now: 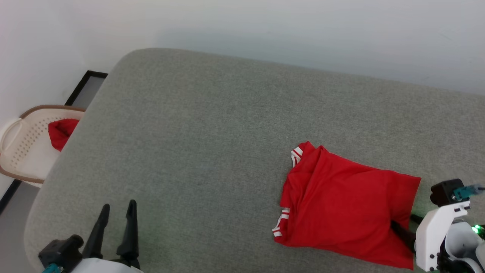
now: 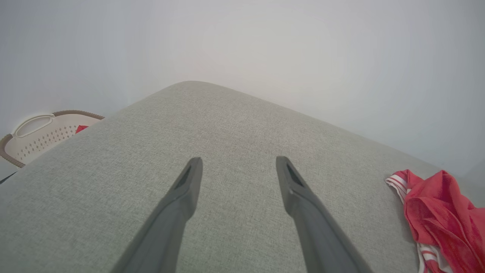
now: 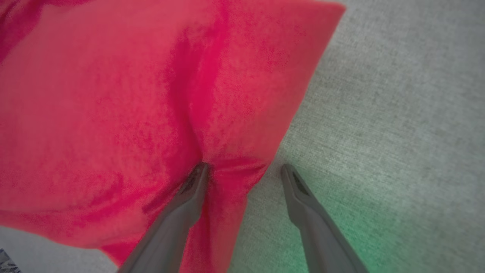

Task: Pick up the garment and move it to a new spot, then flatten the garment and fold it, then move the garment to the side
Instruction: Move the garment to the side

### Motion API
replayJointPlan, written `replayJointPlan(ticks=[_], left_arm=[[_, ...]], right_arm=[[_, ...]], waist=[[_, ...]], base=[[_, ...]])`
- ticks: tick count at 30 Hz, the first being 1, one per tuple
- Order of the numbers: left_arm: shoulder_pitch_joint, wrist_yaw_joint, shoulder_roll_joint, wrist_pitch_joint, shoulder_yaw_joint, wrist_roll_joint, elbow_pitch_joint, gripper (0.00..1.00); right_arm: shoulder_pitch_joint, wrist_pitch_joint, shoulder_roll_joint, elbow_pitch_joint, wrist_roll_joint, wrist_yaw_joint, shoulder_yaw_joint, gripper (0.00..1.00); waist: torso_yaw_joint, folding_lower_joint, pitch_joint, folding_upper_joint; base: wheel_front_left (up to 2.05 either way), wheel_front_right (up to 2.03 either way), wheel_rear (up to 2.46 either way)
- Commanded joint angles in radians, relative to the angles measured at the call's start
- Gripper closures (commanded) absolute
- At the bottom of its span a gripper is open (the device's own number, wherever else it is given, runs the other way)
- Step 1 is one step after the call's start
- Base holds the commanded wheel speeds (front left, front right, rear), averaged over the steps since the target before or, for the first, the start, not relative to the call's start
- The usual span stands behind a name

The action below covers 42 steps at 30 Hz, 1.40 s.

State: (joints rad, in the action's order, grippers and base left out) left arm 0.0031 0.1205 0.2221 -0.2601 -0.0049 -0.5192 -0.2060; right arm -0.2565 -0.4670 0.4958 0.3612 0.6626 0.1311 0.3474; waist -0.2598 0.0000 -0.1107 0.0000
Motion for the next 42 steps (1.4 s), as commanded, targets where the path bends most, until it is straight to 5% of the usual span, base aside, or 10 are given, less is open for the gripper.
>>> replayJointPlan(ticks=[1, 2, 3, 4, 19, 42], left_arm=[[-0.009, 0.003, -0.005, -0.005, 0.001, 0.001, -0.003, 0.0], [-0.012, 0.004, -0.006, -0.005, -0.001, 0.002, -0.004, 0.0], [-0.014, 0.004, -0.008, -0.005, -0.001, 0.004, -0.006, 0.0], [-0.017, 0.005, -0.01, -0.005, -0.001, 0.006, -0.006, 0.0], [-0.019, 0.012, -0.012, -0.005, 0.017, 0.025, 0.013, 0.0], [-0.188, 0.011, 0.049, -0.004, -0.105, 0.028, 0.033, 0.0]], right_arm=[[-0.002, -0.023, -0.016, 0.022, -0.003, -0.001, 0.012, 0.0], [-0.008, -0.045, -0.019, 0.032, -0.005, -0.001, 0.018, 0.03], [-0.014, -0.06, -0.021, 0.037, -0.007, -0.001, 0.026, 0.82], [-0.025, -0.068, -0.023, 0.037, -0.007, -0.001, 0.028, 1.0], [-0.125, -0.102, 0.053, -0.029, -0.023, -0.001, 0.041, 1.0], [-0.331, -0.073, 0.206, -0.084, -0.025, -0.001, 0.096, 1.0]], waist=[[-0.002, 0.0, -0.002, 0.0], [-0.003, 0.0, -0.003, 0.0], [-0.004, 0.0, -0.004, 0.0], [-0.005, 0.0, -0.004, 0.0], [0.043, 0.0, 0.006, 0.0], [0.339, 0.0, -0.078, 0.0]], base=[[0.0, 0.0, 0.0], [0.0, 0.0, 0.0], [0.0, 0.0, 0.0], [0.0, 0.0, 0.0], [0.0, 0.0, 0.0], [0.0, 0.0, 0.0]])
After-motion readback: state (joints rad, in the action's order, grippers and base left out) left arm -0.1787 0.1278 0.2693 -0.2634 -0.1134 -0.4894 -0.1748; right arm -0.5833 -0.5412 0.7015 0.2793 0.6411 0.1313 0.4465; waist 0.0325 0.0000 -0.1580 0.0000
